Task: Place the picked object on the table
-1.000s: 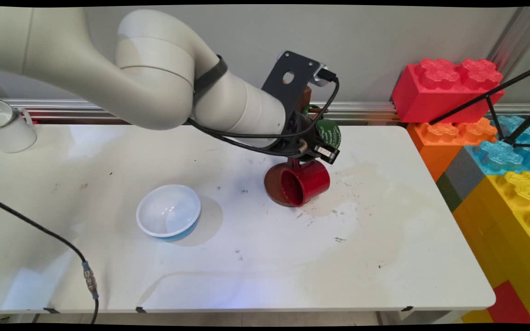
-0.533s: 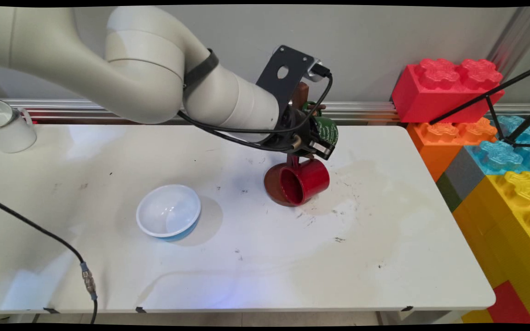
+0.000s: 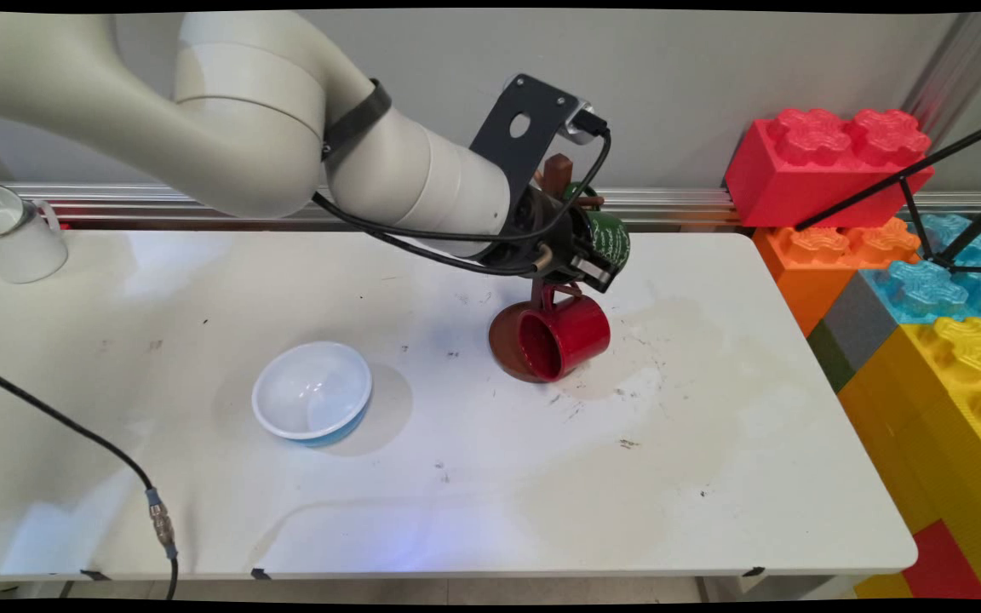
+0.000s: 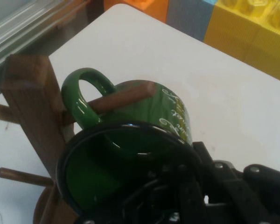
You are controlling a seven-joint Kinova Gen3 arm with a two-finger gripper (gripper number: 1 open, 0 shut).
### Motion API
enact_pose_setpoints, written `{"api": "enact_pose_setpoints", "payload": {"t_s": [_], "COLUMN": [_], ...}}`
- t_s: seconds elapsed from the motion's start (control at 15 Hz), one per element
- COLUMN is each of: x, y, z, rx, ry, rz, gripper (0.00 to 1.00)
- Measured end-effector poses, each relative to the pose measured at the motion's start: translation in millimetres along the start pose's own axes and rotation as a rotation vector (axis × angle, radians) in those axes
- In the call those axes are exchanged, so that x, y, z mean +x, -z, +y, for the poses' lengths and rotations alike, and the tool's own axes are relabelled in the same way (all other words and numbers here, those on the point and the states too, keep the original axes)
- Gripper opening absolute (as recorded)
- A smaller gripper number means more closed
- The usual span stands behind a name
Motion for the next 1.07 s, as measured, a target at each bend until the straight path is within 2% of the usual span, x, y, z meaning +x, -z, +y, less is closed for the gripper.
{"api": "enact_pose_setpoints", "payload": {"t_s": [1.07], "x": [8], "y": [13], "z": [19], "rx": [-0.093], "ry": [-0.029], "rz": [0.035], "gripper": [0.0]}}
